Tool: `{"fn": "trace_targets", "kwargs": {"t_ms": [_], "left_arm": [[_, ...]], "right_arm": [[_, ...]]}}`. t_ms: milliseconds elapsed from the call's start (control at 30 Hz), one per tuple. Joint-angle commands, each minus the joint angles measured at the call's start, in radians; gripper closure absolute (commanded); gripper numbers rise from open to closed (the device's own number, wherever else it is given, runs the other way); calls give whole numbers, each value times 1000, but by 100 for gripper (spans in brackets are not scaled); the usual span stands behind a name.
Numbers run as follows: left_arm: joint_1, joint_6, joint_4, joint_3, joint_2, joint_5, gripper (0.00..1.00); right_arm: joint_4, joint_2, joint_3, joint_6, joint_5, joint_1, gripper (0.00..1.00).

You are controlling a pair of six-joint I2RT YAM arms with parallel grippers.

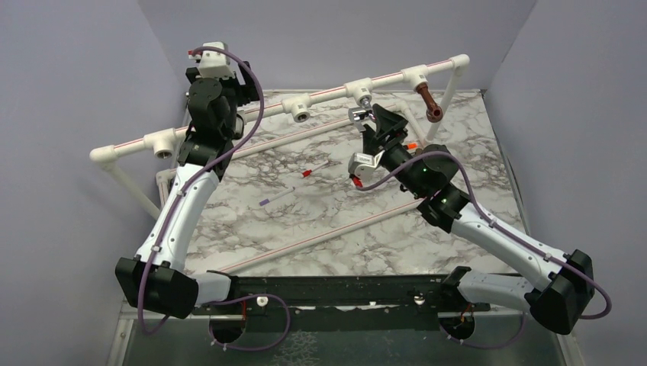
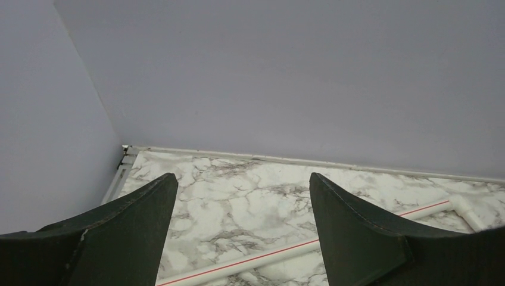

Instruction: Install the water faucets

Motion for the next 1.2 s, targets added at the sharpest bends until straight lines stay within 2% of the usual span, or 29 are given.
{"fn": "trace_targets", "kwargs": {"t_ms": [0,133,267,433,533,800,967,1167], "left_arm": [[5,-53,48,41,-19,71,17],[3,-74,24,97,-11,118,16],[2,-104,-53,163,-14,227,16],[-14,-154,-96,129,-58,367,15],[-39,-153,-97,77,-110,391,14],[-110,-54,-1,-90,-300,443,11],[-137,-81,35,-166,-361,448,10],[-166,-86,64,-227,-403,416,10]], "right_arm": [[90,24,31,-44,-5,6,32],[108,35,46,-43,-14,7,37],[114,41,60,-24,-31,8,40],[133,57,69,12,-31,10,46],[140,67,68,35,-20,10,56],[183,50,42,157,-33,11,98],[254,43,20,295,-30,11,100],[426,38,-18,606,34,12,99]]}}
